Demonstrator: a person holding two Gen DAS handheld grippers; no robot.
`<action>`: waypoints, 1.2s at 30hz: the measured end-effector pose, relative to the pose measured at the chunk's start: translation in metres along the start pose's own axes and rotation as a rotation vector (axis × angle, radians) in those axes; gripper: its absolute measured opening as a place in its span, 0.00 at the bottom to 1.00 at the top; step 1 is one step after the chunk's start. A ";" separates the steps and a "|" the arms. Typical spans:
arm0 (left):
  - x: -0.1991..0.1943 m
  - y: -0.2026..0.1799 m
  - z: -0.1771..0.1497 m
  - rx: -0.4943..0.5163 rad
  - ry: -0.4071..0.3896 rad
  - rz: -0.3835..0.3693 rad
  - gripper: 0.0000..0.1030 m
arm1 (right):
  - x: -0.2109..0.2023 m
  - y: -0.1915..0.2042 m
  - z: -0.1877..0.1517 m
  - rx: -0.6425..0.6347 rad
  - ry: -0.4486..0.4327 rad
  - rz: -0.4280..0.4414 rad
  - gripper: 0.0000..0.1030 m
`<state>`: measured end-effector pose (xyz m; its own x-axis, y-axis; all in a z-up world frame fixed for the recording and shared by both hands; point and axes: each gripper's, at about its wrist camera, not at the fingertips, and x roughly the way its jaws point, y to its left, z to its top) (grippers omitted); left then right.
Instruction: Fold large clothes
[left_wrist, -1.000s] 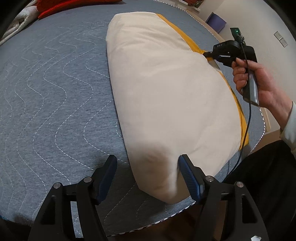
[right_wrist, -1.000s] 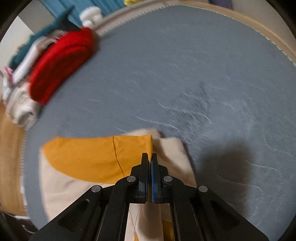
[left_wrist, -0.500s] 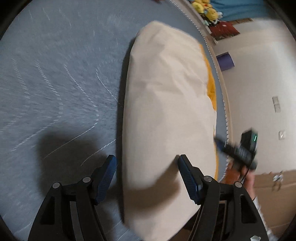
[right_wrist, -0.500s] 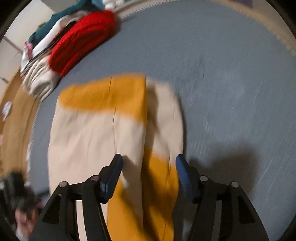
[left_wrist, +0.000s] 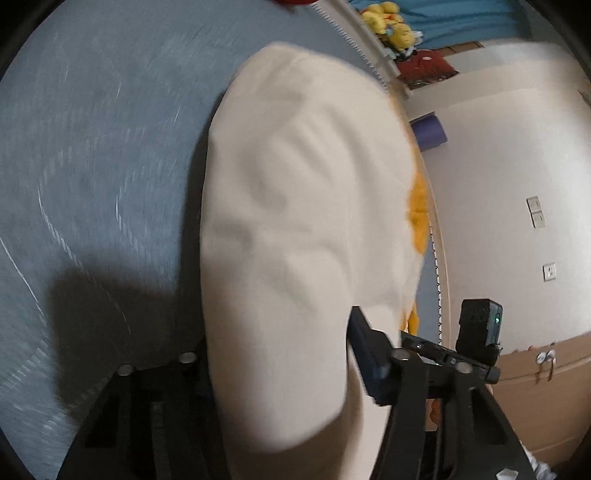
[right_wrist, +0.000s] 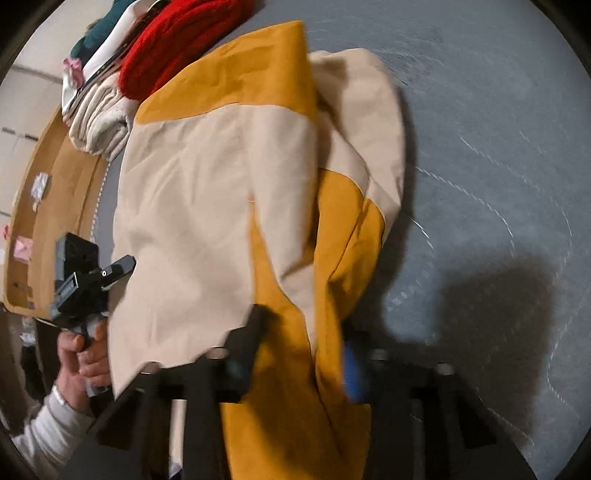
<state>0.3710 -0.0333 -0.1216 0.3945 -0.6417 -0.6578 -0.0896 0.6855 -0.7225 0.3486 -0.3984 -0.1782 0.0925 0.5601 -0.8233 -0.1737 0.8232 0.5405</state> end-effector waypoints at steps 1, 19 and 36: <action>-0.005 -0.010 0.007 0.029 -0.021 0.011 0.46 | 0.000 0.005 0.005 0.002 -0.009 0.009 0.19; -0.122 0.048 0.051 -0.024 -0.110 0.279 0.53 | 0.037 0.107 0.055 -0.110 -0.087 -0.075 0.19; -0.062 0.070 -0.053 -0.291 0.059 0.032 0.51 | 0.001 0.089 -0.028 -0.054 0.022 -0.158 0.43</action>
<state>0.2916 0.0361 -0.1432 0.3345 -0.6459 -0.6863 -0.3627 0.5839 -0.7263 0.3062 -0.3276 -0.1357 0.1011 0.4212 -0.9013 -0.2111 0.8944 0.3943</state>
